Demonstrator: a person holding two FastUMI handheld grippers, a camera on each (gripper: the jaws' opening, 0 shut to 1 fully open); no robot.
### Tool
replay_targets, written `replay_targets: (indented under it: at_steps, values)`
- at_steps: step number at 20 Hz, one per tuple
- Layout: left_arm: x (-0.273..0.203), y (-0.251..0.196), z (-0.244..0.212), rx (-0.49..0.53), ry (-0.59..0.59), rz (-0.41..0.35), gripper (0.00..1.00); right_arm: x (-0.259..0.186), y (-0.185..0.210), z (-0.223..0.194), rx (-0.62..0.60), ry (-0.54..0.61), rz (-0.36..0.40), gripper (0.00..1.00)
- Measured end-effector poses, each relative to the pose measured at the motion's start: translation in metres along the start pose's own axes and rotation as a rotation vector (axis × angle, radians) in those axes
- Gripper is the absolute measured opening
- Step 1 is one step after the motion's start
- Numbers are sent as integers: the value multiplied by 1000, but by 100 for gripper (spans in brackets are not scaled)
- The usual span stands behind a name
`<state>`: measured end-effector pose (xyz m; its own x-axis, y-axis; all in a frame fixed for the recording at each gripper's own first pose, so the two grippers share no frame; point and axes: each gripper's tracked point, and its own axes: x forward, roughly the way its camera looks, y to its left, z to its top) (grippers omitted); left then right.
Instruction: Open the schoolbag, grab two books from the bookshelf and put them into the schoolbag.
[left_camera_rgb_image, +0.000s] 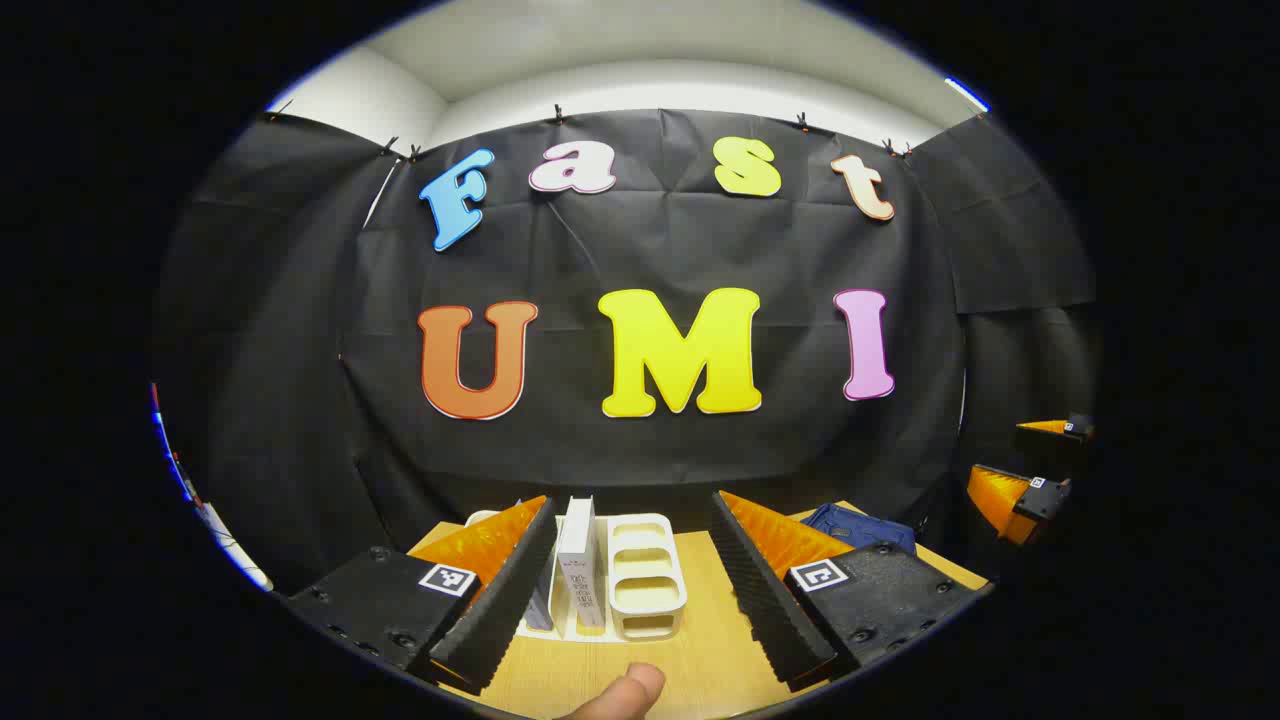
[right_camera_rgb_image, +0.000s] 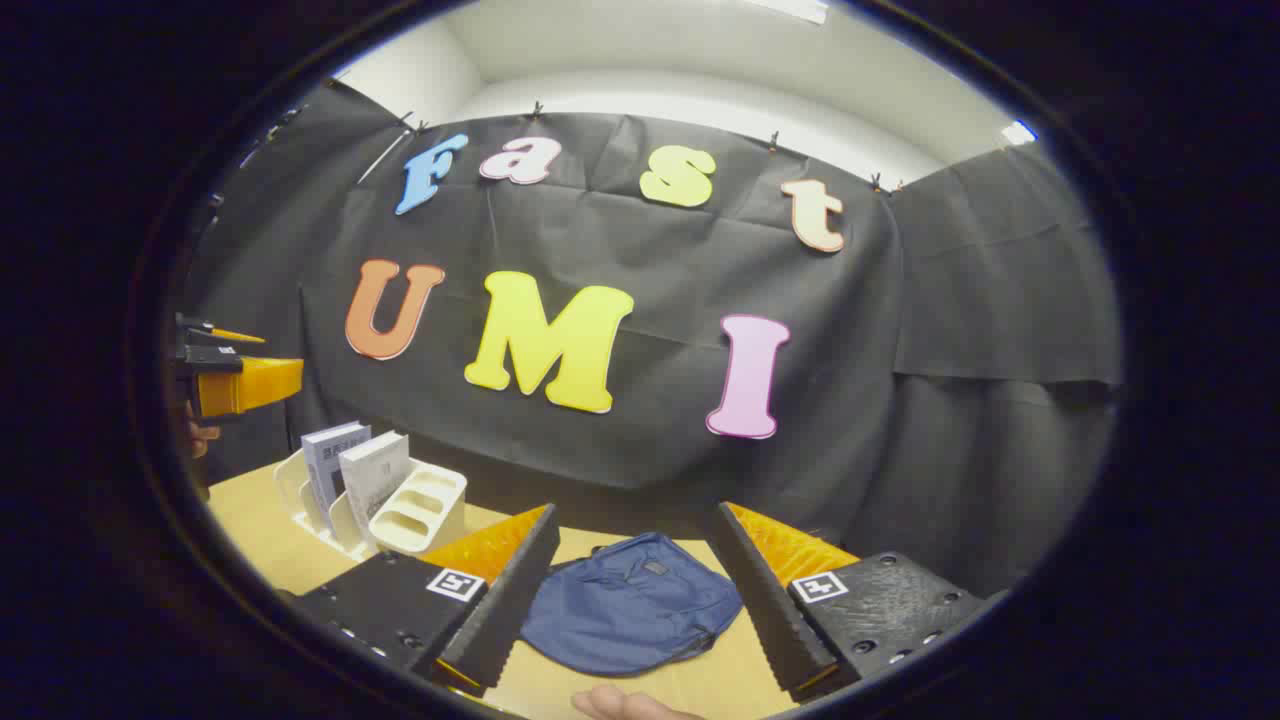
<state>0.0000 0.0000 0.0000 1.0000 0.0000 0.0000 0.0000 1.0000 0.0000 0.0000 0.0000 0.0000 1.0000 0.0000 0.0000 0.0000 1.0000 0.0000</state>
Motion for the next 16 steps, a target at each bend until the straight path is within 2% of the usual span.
replay_targets:
  at_steps: [1, 4, 5, 10, 15, 16]
  values:
    - [3, -3, 0, 1, -5, -2, 98, 2, 3, -1, -6, 3, 5, 98]
    - [11, -19, 8, -6, -20, -23, 98, 8, 0, -7, 7, 42, 11, 95]
    - [13, -21, 9, -1, -17, -11, 98, 11, -2, -6, 12, 40, 11, 98]
    - [22, -32, 1, -16, 18, 23, 98, 29, -15, -5, 21, 40, 31, 98]
    - [24, -26, -10, -33, 47, 69, 98, 37, -16, -10, 62, 58, 61, 95]
    - [23, -25, -12, -41, 54, 76, 98, 38, -15, -10, 72, 60, 67, 98]
